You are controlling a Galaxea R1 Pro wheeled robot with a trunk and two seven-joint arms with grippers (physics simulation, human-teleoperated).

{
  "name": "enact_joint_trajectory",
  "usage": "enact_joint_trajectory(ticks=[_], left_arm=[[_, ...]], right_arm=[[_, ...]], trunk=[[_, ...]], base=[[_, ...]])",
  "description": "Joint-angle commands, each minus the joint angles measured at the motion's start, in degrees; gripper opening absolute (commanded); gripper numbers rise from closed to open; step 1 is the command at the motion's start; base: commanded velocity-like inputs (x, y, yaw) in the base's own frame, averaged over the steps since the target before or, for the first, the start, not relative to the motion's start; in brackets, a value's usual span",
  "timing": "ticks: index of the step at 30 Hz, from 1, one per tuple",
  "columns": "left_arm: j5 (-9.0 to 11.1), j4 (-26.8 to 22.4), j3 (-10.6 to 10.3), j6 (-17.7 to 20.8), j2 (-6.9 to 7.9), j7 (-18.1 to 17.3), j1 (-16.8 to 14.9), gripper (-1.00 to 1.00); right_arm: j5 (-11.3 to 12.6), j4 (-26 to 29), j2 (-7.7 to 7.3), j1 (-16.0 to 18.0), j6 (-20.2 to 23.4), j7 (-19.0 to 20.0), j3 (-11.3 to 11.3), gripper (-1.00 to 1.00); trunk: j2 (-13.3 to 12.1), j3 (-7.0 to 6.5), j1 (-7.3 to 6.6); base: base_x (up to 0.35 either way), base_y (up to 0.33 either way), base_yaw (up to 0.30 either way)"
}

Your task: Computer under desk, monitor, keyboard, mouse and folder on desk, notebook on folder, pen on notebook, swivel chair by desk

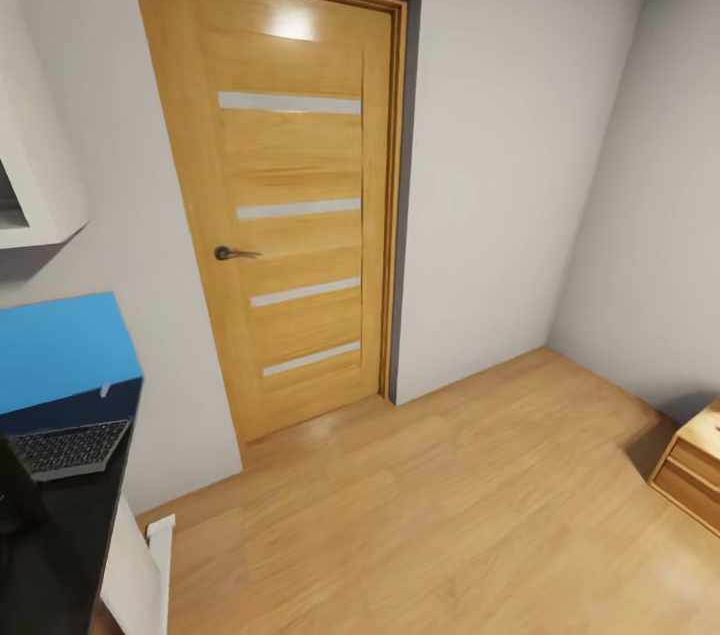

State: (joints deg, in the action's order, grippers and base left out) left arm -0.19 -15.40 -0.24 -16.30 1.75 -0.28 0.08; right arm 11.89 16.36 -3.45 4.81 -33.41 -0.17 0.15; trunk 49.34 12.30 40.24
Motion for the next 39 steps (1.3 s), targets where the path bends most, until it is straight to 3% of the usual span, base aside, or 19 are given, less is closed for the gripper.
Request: enact_joint_trajectory(ticks=[1,31,39], left_arm=[[-0.01,-0.07,-0.02,-0.07,0.01,-0.01,0.01,1.00],[0.01,-0.07,-0.02,-0.04,0.01,0.10,0.01,1.00],[0.05,-0.07,-0.02,-0.11,0.17,0.10,0.01,1.00]], right_arm=[[0.15,-0.02,0.10,0.03,-0.14,-0.04,0.03,1.00],[0.15,-0.02,1.15,0.03,-0.55,-0.27,0.03,1.00],[0.06,-0.02,1.18,0.03,-1.09,-0.27,0.04,1.00]], trunk=[[0.04,0.07,0.04],[0.04,0.15,0.04],[0.04,0.60,0.04]], base=[[0.319,-0.154,0.155],[0.295,-0.197,0.261],[0.138,-0.126,0.211]])
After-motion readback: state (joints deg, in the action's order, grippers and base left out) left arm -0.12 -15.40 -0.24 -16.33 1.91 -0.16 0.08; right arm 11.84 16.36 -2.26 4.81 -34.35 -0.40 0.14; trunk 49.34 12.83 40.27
